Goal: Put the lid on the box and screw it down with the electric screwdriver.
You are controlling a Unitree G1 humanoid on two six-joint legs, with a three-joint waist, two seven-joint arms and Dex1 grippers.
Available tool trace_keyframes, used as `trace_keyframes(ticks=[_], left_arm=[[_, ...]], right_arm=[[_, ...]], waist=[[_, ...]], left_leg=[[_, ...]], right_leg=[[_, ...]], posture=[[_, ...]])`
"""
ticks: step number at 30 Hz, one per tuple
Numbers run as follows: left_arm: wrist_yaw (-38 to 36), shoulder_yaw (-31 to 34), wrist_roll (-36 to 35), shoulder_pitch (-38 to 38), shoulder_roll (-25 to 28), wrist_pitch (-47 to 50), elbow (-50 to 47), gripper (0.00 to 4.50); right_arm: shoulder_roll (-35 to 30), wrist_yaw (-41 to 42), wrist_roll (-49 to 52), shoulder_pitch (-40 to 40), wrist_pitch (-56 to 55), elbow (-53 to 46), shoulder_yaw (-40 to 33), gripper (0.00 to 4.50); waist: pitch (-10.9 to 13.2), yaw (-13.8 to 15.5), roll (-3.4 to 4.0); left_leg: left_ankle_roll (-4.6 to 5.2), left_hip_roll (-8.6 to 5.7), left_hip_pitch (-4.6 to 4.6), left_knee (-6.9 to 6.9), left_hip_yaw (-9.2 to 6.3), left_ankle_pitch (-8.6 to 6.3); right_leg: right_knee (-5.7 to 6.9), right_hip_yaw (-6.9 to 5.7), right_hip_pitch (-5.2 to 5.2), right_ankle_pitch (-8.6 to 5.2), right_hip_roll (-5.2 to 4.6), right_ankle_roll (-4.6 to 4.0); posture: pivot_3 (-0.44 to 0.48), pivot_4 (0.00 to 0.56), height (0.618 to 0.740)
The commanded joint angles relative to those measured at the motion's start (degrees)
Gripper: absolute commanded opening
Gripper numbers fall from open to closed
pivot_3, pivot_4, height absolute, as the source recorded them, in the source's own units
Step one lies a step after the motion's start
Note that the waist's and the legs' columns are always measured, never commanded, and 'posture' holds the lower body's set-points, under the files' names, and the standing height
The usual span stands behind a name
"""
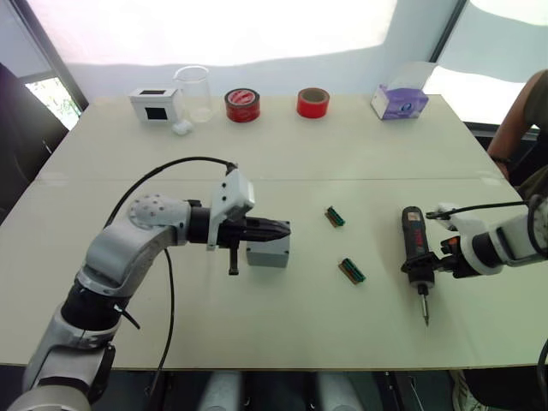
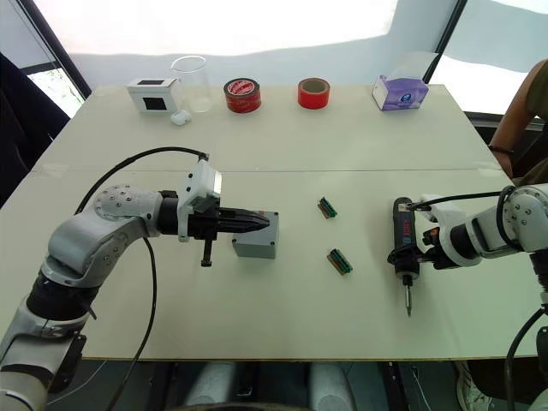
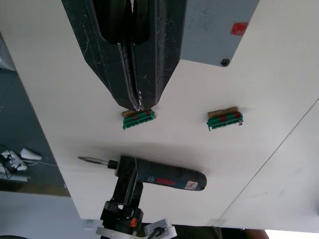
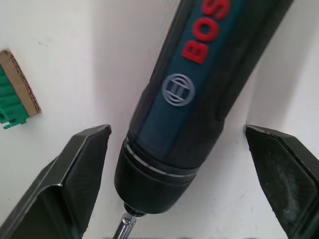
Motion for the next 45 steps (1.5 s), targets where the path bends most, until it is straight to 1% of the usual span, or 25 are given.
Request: trace_keyframes(ticks=[1,5,7,8,10,14,16,18,19,21,23,25,27,28,30,32,33,34,35,36,37,40,42,44,45], left_arm=[[0.00,1.04,-0.29,-0.02,0.42,-0.53,-1.12,0.00],[0.37,0.89,-0.31,-0.16,0.05,-0.28,-1.12,0.00],[0.59,0.91,-0.33,-0.05,-0.03,-0.16,-1.25,0.00],[0.62,1.01,-0.45,0.11,0.02,-0.05,-1.36,0.00],[0.56,1.12,-0.49,0.49,0.28,-0.03,-1.50,0.00],[0.89,1.38,-0.48,0.65,0.38,0.00,-1.39,0.00],[0.99,1.53,-0.49,0.57,0.36,0.00,-1.18,0.00],[1.03,1.81,-0.57,0.36,0.39,0.04,-0.54,0.00],[0.98,2.12,-0.80,0.32,0.43,0.10,-0.16,0.00],[0.77,2.94,-1.35,0.28,0.49,0.17,0.80,0.00],[0.65,3.74,-1.47,-0.02,0.59,-0.09,2.38,0.00],[0.71,4.61,-1.54,-0.62,0.47,-0.32,4.25,0.00],[0.63,5.50,-1.88,-0.99,0.43,-0.30,5.57,0.00],[0.57,5.87,-2.11,-1.16,0.44,-0.18,6.19,0.00],[0.07,6.16,-2.18,-1.21,0.97,-0.05,7.15,0.00],[-0.34,6.33,-1.76,-1.09,1.59,-0.08,8.15,0.00],[-0.42,6.34,-1.48,-1.07,1.81,-0.13,8.72,0.00],[-0.47,6.32,-1.30,-1.07,1.94,-0.17,9.10,0.00],[-0.56,6.26,-1.14,-1.07,2.16,-0.26,9.56,0.00],[-0.63,6.20,-1.05,-1.07,2.29,-0.33,9.85,0.00],[-0.88,6.19,-0.99,-1.21,2.49,-0.32,10.48,0.00],[-1.62,4.28,-0.18,-2.76,2.08,-0.27,12.45,0.00],[-2.16,2.73,1.72,-3.13,2.29,-1.53,13.69,0.00],[-2.59,1.95,3.02,-3.08,2.47,-2.48,14.36,0.00],[-2.63,1.81,3.23,-2.88,2.32,-2.64,14.43,0.00]], right_arm=[[0.65,-0.37,0.89,-1.33,0.33,-0.78,1.74,4.46],[1.77,-0.99,-1.19,-0.86,0.33,-1.69,4.62,4.46],[1.38,-0.18,-2.64,0.10,0.33,-2.57,5.86,3.95],[1.15,0.37,-3.15,0.30,0.33,-2.89,6.40,3.79],[1.28,1.03,-4.10,0.15,0.33,-2.95,6.64,3.07],[2.23,1.65,-7.28,-0.10,0.33,-1.92,6.48,1.80],[2.45,2.13,-8.93,0.10,0.33,-1.71,6.35,1.76],[2.03,4.09,-11.89,-1.92,0.05,-0.18,5.88,1.76],[1.71,5.44,-13.75,-3.69,-0.95,1.64,5.96,1.76],[-0.03,9.11,-19.58,-7.44,-7.39,4.67,8.76,1.76],[0.47,12.59,-22.98,-13.44,-10.69,10.57,9.25,1.76],[2.95,15.42,-23.30,-19.67,-13.11,15.72,5.68,1.76],[4.91,18.07,-23.15,-21.76,-18.62,15.43,1.74,1.76],[6.65,17.76,-21.91,-22.53,-19.29,14.91,-1.97,1.76],[11.86,14.64,-17.31,-21.33,-19.18,10.43,-12.60,1.76],[19.68,8.51,-13.21,-18.36,-21.24,3.13,-24.16,1.76],[24.18,5.34,-11.77,-16.51,-24.83,-1.50,-28.91,1.76],[27.24,3.16,-10.93,-15.28,-27.12,-4.73,-31.90,1.76],[30.40,0.80,-10.36,-13.77,-28.84,-8.51,-34.14,1.76],[32.39,-0.85,-10.00,-12.73,-29.67,-11.04,-35.38,1.76],[35.82,-2.47,-7.82,-10.37,-30.28,-16.36,-36.02,1.76],[46.38,-6.53,-1.02,-4.43,-30.47,-30.05,-32.48,1.76],[49.93,-8.87,-1.56,-2.50,-31.63,-33.37,-29.86,1.76],[51.48,-9.80,-2.44,-1.14,-32.88,-34.97,-28.22,1.76],[51.85,-8.86,-3.59,-0.26,-34.64,-35.80,-26.86,1.76]], waist=[[0.00,-0.06,0.00],[-0.06,-0.10,-0.11],[-0.12,-0.10,-0.21],[-0.14,-0.10,-0.24],[-0.15,-0.06,-0.26],[-0.15,-0.07,-0.29],[-0.19,-0.07,-0.35],[-0.24,-0.07,-0.42],[-0.24,-0.09,-0.42],[-0.23,-0.10,-0.42],[-0.14,-0.17,-0.26],[0.01,-0.17,0.12],[0.03,-0.26,0.18],[0.04,-0.38,0.17],[0.04,-0.54,0.18],[0.04,-0.46,0.18],[0.04,-0.31,0.19],[0.01,-0.21,0.08],[0.05,0.00,0.15],[0.06,0.39,0.18],[0.06,0.89,0.18],[0.06,1.22,0.17],[0.06,0.85,0.17],[0.06,0.57,0.18],[0.06,0.62,0.18]], left_leg=[[0.00,0.00,0.00,0.00,0.00,0.00],[0.00,0.02,0.01,0.00,-0.01,0.00],[0.00,0.03,0.02,0.00,-0.01,0.00],[0.00,0.03,0.03,0.00,-0.03,0.00],[0.00,0.04,0.04,0.00,-0.03,0.00],[0.00,0.04,0.05,0.00,-0.06,0.00],[0.00,0.04,0.06,0.00,-0.06,0.00],[0.00,0.04,0.09,0.00,-0.06,0.00],[0.00,0.04,0.09,0.00,-0.06,0.00],[0.00,0.03,0.09,0.00,-0.05,0.00],[0.00,0.01,0.10,0.03,-0.01,0.00],[0.00,-0.06,0.04,0.04,0.12,0.00],[-0.01,-0.04,-0.07,-0.02,0.15,0.00],[-0.03,0.03,-0.09,-0.06,0.15,0.02],[-0.04,0.13,-0.10,-0.14,0.15,0.02],[-0.06,0.21,-0.10,-0.23,0.12,0.03],[-0.10,0.22,-0.11,-0.22,0.10,0.06],[-0.15,0.19,-0.12,-0.27,0.07,0.09],[-0.18,0.26,-0.16,-0.15,-0.03,0.10],[-0.20,0.12,-0.18,-0.15,-0.03,0.11],[-0.20,-0.02,-0.18,-0.16,-0.04,0.12],[-0.19,-0.09,-0.19,-0.02,-0.11,0.11],[-0.20,-0.11,-0.18,-0.03,-0.05,0.12],[-0.22,-0.09,-0.16,-0.03,-0.05,0.13],[-0.23,-0.09,-0.16,-0.03,-0.06,0.13]], right_leg=[[0.00,0.00,0.00,0.00,0.00,0.00],[0.00,0.00,0.00,0.00,0.03,0.00],[-0.01,-0.01,0.02,0.00,0.03,0.00],[-0.01,-0.01,0.04,0.00,0.04,0.00],[-0.01,-0.02,0.05,0.00,0.04,0.00],[-0.02,-0.03,0.07,0.00,0.04,-0.01],[-0.02,-0.03,0.08,0.00,0.04,-0.01],[-0.02,-0.03,0.11,0.00,0.04,0.00],[-0.02,-0.03,0.11,0.00,0.03,0.00],[-0.02,-0.03,0.11,0.00,0.02,0.00],[-0.02,-0.03,0.10,0.01,0.00,0.01],[0.00,0.05,-0.02,0.04,-0.06,0.06],[0.04,0.08,-0.21,0.04,-0.02,0.07],[0.02,0.08,-0.25,0.03,0.08,0.06],[-0.02,0.11,-0.32,0.02,0.19,0.04],[0.00,0.13,-0.32,0.00,0.25,0.00],[0.01,0.12,-0.34,0.00,0.24,0.00],[0.03,0.10,-0.34,0.00,0.22,0.00],[0.03,0.05,-0.28,0.00,0.22,-0.01],[0.12,0.04,-0.31,0.01,0.15,0.00],[0.18,0.03,-0.32,0.01,0.00,0.00],[0.16,-0.01,-0.21,0.01,-0.07,0.01],[0.22,0.06,-0.25,0.02,-0.06,0.02],[0.25,0.06,-0.29,0.02,-0.02,0.02],[0.27,0.06,-0.30,0.02,0.00,0.02]], posture=[[0.000,0.150,0.740],[0.000,0.150,0.740],[0.000,0.150,0.740],[0.000,0.150,0.740],[0.000,0.150,0.740],[0.000,0.150,0.740],[0.000,0.150,0.740],[0.000,0.150,0.740],[0.000,0.150,0.740],[0.000,0.150,0.740],[0.000,0.150,0.740],[0.000,0.150,0.740],[0.000,0.150,0.740],[0.000,0.150,0.740],[0.000,0.150,0.740],[0.000,0.150,0.740],[0.000,0.150,0.740],[0.000,0.150,0.740],[0.000,0.150,0.740],[0.000,0.150,0.740],[0.000,0.150,0.740],[0.000,0.150,0.740],[0.000,0.150,0.740],[0.000,0.150,0.740],[0.000,0.150,0.740]])
